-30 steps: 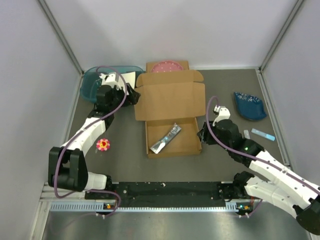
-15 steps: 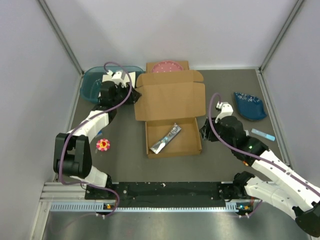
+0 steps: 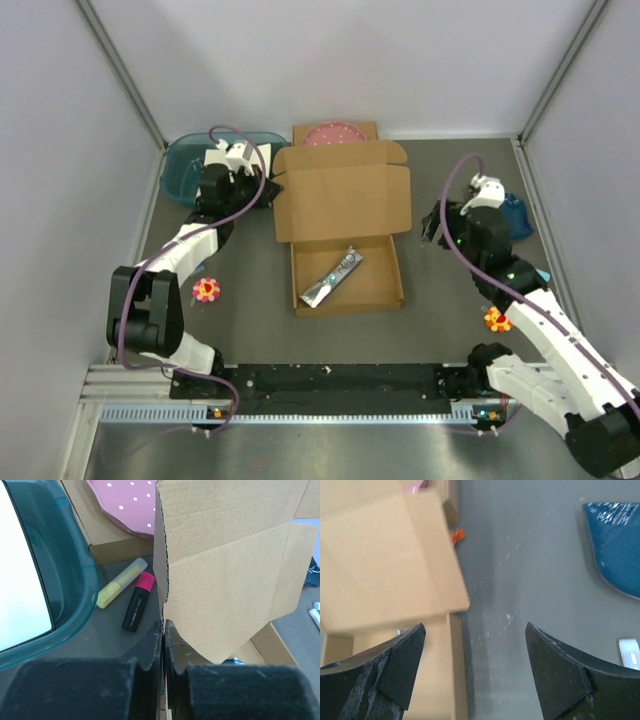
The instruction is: Fold the paper box
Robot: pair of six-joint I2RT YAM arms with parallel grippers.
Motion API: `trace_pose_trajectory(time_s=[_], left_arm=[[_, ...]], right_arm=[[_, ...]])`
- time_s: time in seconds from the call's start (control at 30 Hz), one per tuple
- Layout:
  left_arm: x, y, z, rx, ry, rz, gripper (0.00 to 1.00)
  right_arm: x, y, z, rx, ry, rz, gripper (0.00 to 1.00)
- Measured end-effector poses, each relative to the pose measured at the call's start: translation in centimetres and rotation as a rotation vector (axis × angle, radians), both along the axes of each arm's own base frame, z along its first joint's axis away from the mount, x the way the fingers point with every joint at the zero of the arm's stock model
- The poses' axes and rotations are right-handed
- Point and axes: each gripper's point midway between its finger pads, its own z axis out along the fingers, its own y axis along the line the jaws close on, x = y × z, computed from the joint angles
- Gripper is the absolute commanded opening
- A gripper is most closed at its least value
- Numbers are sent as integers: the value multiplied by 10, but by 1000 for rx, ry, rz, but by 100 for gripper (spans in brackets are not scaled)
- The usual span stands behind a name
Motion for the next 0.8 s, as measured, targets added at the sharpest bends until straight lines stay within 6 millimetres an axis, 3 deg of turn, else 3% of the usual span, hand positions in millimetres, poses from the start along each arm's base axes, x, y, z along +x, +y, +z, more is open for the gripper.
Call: trace_pose_trajectory(time_s=[0.13, 0.23, 0.53, 0.8], left_arm=[[-1, -4, 0, 17, -14, -18, 0], [-2, -10, 3, 34, -30, -39, 0], [-5, -26, 7, 60, -60, -85, 0], [-3, -26, 5, 71, -57, -86, 0]], right_arm=[[32, -22, 11, 116, -57, -73, 82], [54, -24, 15, 200, -108, -57, 81], [96, 9, -8, 277, -55, 117, 79], [120, 18, -6, 264, -50, 174, 71]])
